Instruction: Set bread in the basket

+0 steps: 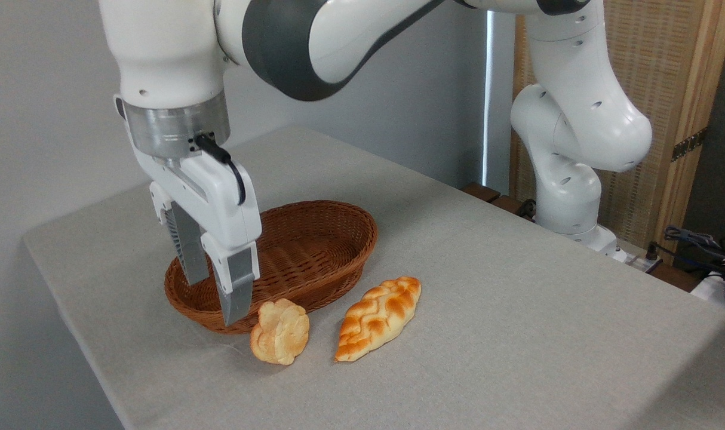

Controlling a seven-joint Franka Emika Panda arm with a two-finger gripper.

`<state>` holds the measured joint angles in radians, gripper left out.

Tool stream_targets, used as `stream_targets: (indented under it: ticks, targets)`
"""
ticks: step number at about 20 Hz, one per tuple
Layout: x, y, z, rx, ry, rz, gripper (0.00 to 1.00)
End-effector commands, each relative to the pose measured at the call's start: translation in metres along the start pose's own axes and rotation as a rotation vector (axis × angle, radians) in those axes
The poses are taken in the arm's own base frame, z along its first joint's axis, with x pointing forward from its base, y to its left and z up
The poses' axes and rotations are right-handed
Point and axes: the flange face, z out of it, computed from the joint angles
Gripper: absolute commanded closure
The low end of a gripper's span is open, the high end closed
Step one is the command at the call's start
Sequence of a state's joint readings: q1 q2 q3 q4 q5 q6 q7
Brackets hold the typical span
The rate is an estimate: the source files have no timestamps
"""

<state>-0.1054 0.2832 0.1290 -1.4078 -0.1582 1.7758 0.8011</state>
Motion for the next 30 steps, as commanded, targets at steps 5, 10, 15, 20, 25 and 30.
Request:
stream_targets:
  ticks: [5,10,15,20,25,30]
  targets:
    - [-0.032,0.007,0.029,0.102,0.035,-0.129,0.00]
    - [-0.050,0.013,0.036,0.083,0.026,-0.311,0.00]
    - [-0.055,0.015,0.049,0.070,0.011,-0.481,0.00]
    - [-0.058,0.016,0.061,0.061,0.007,-0.556,0.00]
    - [-0.057,0.020,0.083,0.057,0.016,-0.591,0.00]
    - [-0.048,0.028,0.108,0.056,0.014,-0.575,0.00]
